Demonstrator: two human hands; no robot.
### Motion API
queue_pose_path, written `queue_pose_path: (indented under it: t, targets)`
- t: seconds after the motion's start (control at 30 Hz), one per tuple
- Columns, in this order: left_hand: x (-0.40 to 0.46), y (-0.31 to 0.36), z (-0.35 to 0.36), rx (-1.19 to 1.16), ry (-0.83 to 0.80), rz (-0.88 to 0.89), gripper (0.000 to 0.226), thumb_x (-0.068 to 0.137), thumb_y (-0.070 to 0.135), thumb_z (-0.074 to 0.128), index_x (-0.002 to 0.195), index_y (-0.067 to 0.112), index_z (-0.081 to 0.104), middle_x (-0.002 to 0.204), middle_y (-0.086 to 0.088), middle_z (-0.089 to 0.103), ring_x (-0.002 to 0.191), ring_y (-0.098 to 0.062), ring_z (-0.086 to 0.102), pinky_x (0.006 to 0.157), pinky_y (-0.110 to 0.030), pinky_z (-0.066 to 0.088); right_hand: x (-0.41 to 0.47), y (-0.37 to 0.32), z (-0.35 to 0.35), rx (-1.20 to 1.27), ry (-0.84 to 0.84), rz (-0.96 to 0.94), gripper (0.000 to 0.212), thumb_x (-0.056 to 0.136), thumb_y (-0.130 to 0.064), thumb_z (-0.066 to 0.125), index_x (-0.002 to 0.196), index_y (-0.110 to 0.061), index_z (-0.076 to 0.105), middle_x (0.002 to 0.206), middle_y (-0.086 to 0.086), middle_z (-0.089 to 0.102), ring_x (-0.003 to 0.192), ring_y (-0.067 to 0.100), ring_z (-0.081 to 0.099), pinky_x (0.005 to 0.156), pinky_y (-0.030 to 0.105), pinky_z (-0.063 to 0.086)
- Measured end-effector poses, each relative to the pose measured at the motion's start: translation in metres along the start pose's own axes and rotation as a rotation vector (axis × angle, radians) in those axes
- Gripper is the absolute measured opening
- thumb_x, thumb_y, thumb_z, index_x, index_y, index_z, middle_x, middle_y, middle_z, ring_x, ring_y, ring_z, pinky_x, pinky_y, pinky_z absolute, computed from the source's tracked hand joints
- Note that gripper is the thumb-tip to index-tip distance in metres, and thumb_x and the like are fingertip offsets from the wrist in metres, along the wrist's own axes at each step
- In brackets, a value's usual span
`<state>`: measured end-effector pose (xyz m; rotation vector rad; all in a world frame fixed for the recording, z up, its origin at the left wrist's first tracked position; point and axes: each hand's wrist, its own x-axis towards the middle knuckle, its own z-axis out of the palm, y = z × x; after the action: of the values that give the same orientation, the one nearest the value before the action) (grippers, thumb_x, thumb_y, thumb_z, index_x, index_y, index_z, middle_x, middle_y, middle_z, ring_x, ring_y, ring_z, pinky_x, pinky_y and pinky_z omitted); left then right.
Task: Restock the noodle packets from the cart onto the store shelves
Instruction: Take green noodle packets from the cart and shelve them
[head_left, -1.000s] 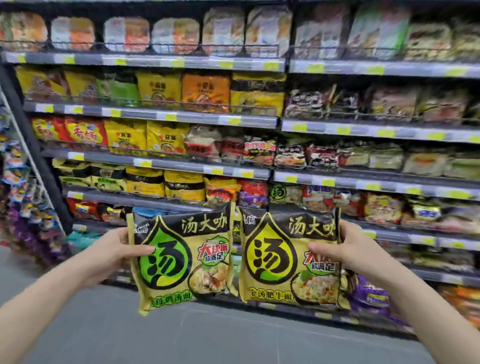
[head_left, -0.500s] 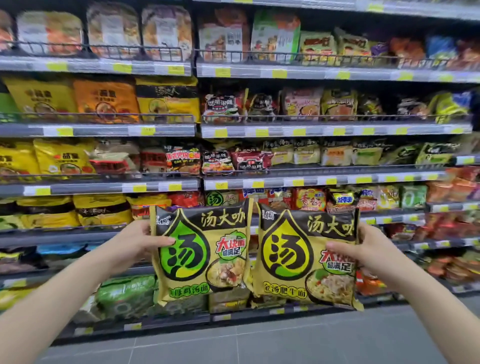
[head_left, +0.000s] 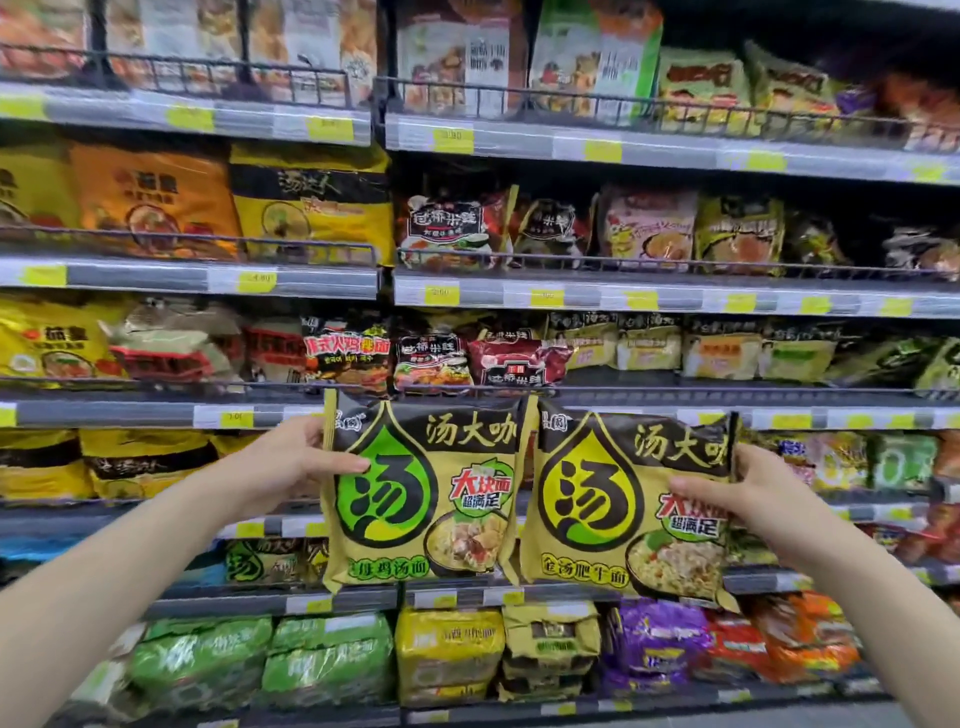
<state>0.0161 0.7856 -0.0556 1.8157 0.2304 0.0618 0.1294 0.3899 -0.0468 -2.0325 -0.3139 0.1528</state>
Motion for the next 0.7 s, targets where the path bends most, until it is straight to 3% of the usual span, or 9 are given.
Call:
queue_pose_path:
  t: [0.1, 0.27, 0.33, 0.4, 0.5, 0.57, 0.63, 0.7]
  targets:
    - [0.027, 0.005, -0.007, -0.048, -0.007, 0.015, 0.098, 0.010, 0.047, 0.091, 0.092, 0.004, 0.060, 0.069, -0.003, 0.072, 0.057, -0.009, 0.067, 0.046, -0.017, 0.047, 0.038, -0.005, 0.004, 0.015, -0.036, -0.022, 0.030, 0.069, -0.024, 0.078, 0.092, -0.017, 0.060, 0.086, -0.001, 0.074, 0.076, 0.013, 0.070, 0.067, 0.025, 0.049]
    - [0.065, -0.003, -0.018, -0.059, 0.044, 0.008, 0.100, 0.017, 0.050, 0.091, 0.100, 0.004, 0.062, 0.091, -0.011, 0.074, 0.081, -0.022, 0.071, 0.064, -0.029, 0.056, 0.087, -0.004, 0.015, 0.001, -0.069, -0.010, 0.045, 0.060, -0.033, 0.078, 0.097, -0.013, 0.061, 0.088, 0.003, 0.073, 0.076, 0.015, 0.070, 0.067, 0.026, 0.049]
    - [0.077, -0.008, -0.022, -0.048, 0.062, -0.003, 0.100, 0.020, 0.051, 0.091, 0.103, 0.004, 0.061, 0.095, -0.012, 0.074, 0.085, -0.025, 0.071, 0.068, -0.033, 0.057, 0.104, -0.004, 0.023, -0.013, -0.088, -0.015, 0.034, 0.063, -0.033, 0.077, 0.087, -0.018, 0.058, 0.083, 0.000, 0.070, 0.072, 0.012, 0.065, 0.062, 0.014, 0.048]
    - [0.090, -0.015, -0.024, -0.037, 0.060, -0.016, 0.096, 0.023, 0.047, 0.091, 0.103, 0.003, 0.060, 0.094, -0.011, 0.074, 0.088, -0.026, 0.070, 0.072, -0.034, 0.057, 0.122, 0.000, 0.029, -0.033, -0.098, -0.020, 0.021, 0.076, -0.019, 0.074, 0.083, -0.018, 0.055, 0.077, -0.002, 0.063, 0.067, 0.006, 0.057, 0.047, 0.006, 0.040]
    - [0.111, -0.035, -0.026, -0.045, 0.094, -0.029, 0.084, 0.035, 0.034, 0.092, 0.105, 0.002, 0.060, 0.096, -0.013, 0.073, 0.093, -0.030, 0.069, 0.083, -0.042, 0.054, 0.150, 0.015, 0.044, -0.072, -0.143, -0.030, 0.023, 0.077, -0.016, 0.074, 0.093, -0.008, 0.059, 0.080, -0.004, 0.067, 0.071, 0.008, 0.061, 0.053, 0.016, 0.042]
    - [0.127, -0.056, -0.025, -0.060, 0.122, -0.026, 0.086, 0.035, 0.040, 0.091, 0.106, 0.002, 0.060, 0.102, -0.017, 0.071, 0.097, -0.033, 0.067, 0.087, -0.047, 0.051, 0.166, 0.030, 0.060, -0.078, -0.150, -0.028, 0.018, 0.078, -0.012, 0.073, 0.086, -0.008, 0.057, 0.076, -0.001, 0.065, 0.067, 0.010, 0.060, 0.046, 0.011, 0.041]
    - [0.143, -0.080, -0.023, -0.076, 0.167, -0.025, 0.076, 0.047, 0.031, 0.087, 0.109, -0.002, 0.057, 0.109, -0.025, 0.065, 0.101, -0.039, 0.063, 0.090, -0.050, 0.046, 0.182, 0.051, 0.076, -0.082, -0.156, -0.049, 0.019, 0.077, -0.009, 0.073, 0.080, -0.009, 0.054, 0.074, 0.001, 0.063, 0.065, 0.012, 0.058, 0.042, 0.008, 0.039]
    - [0.159, -0.110, -0.021, -0.089, 0.203, -0.005, 0.073, 0.051, 0.021, 0.087, 0.109, -0.008, 0.054, 0.110, -0.030, 0.063, 0.100, -0.042, 0.061, 0.086, -0.050, 0.045, 0.199, 0.077, 0.092, -0.077, -0.186, -0.070, 0.028, 0.067, -0.018, 0.079, 0.085, -0.011, 0.058, 0.082, 0.004, 0.070, 0.070, 0.015, 0.065, 0.055, 0.017, 0.046]
